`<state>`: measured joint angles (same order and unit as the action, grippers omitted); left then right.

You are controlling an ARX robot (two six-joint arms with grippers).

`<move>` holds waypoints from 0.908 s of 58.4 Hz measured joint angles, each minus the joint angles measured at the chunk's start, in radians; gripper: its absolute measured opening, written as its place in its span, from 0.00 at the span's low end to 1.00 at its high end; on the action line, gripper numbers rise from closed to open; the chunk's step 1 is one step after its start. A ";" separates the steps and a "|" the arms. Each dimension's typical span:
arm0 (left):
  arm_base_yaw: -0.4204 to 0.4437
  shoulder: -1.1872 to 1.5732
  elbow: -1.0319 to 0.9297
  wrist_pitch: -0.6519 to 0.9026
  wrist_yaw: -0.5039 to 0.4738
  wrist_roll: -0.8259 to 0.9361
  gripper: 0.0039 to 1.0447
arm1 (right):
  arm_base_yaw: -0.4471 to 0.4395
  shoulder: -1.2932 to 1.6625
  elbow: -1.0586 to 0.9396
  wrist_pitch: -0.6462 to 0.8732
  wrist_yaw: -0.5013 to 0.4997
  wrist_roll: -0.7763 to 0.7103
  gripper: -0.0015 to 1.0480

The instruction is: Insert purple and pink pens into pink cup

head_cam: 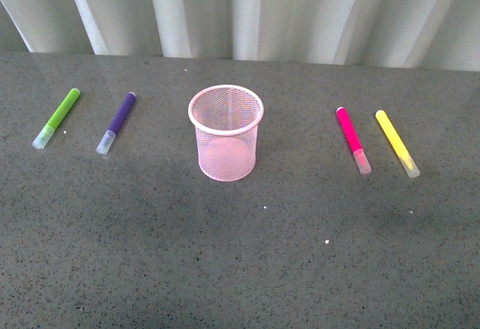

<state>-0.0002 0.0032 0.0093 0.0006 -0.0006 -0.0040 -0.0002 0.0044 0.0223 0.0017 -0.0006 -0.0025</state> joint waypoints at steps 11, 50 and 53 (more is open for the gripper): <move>0.000 0.000 0.000 0.000 0.000 0.000 0.94 | 0.000 0.000 0.000 0.000 0.000 0.000 0.93; 0.000 0.000 0.000 0.000 0.000 0.000 0.94 | 0.000 0.000 0.000 0.000 0.000 0.000 0.93; 0.000 0.000 0.000 0.000 0.000 0.000 0.94 | 0.000 0.000 0.000 0.000 0.000 0.000 0.93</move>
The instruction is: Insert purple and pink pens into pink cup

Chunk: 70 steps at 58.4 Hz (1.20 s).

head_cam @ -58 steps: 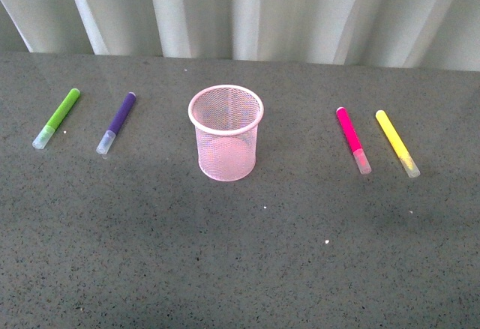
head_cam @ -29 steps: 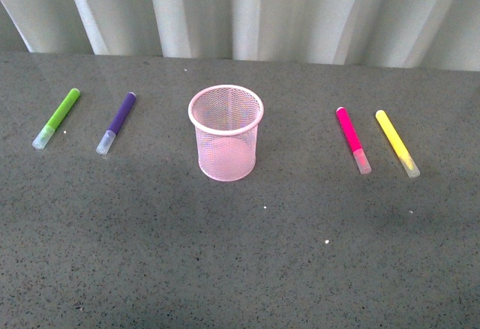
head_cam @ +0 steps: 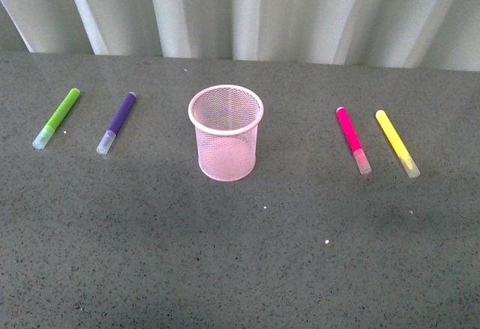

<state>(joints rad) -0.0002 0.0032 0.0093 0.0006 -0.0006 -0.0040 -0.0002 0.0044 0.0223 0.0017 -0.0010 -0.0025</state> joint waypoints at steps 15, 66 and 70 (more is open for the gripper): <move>0.000 0.000 0.000 0.000 0.000 0.000 0.94 | 0.000 0.000 0.000 0.000 0.000 0.000 0.93; -0.100 0.870 0.479 0.245 -0.234 -0.249 0.94 | 0.000 0.000 0.000 0.000 0.000 0.000 0.93; -0.103 1.020 0.590 0.239 -0.198 -0.239 0.94 | 0.000 0.000 0.000 0.000 0.000 0.000 0.93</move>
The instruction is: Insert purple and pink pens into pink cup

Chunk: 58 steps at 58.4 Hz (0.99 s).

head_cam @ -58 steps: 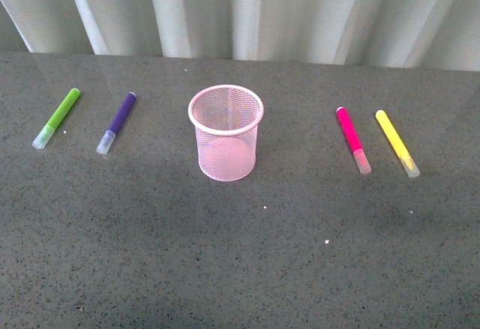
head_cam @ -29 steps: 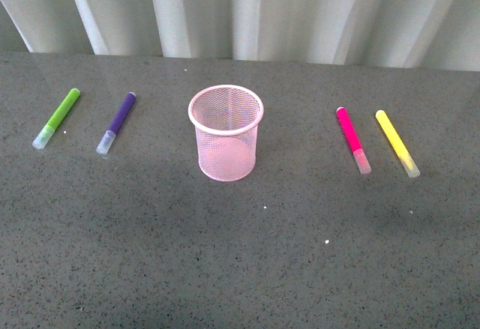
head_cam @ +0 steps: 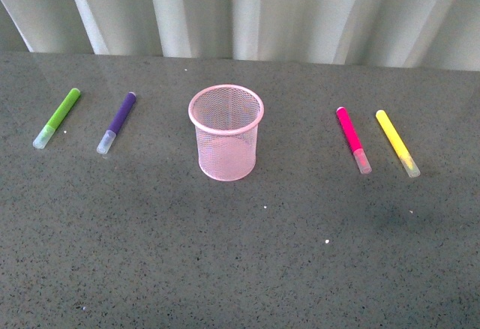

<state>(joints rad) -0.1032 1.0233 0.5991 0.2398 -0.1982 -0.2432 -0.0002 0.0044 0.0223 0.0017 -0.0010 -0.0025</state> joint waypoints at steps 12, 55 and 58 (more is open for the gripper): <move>-0.050 0.496 0.378 -0.179 0.051 0.096 0.94 | 0.000 0.000 0.000 0.000 0.000 0.000 0.93; 0.011 1.161 0.853 -0.398 0.011 0.281 0.94 | 0.000 0.000 0.000 0.000 0.000 0.000 0.93; 0.011 1.182 0.866 -0.404 0.021 0.272 0.94 | 0.000 0.000 0.000 0.000 0.000 0.000 0.93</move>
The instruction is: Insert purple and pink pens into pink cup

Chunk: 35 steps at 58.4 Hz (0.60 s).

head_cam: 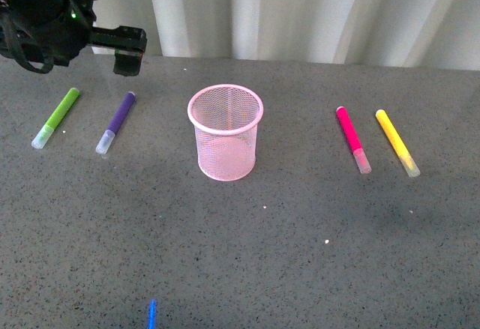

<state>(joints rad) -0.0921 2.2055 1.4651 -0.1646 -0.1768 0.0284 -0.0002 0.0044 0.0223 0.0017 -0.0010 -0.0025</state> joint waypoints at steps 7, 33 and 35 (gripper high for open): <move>-0.004 0.042 0.026 -0.010 0.005 -0.009 0.94 | 0.000 0.000 0.000 0.000 0.000 0.000 0.93; -0.027 0.154 0.094 -0.034 0.026 -0.031 0.94 | 0.000 0.000 0.000 0.000 0.000 0.000 0.93; -0.028 0.159 0.098 -0.034 0.029 -0.031 0.94 | 0.000 0.000 0.000 0.000 0.000 0.000 0.93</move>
<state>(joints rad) -0.1200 2.3642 1.5627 -0.1986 -0.1474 -0.0029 -0.0002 0.0044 0.0223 0.0017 -0.0010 -0.0025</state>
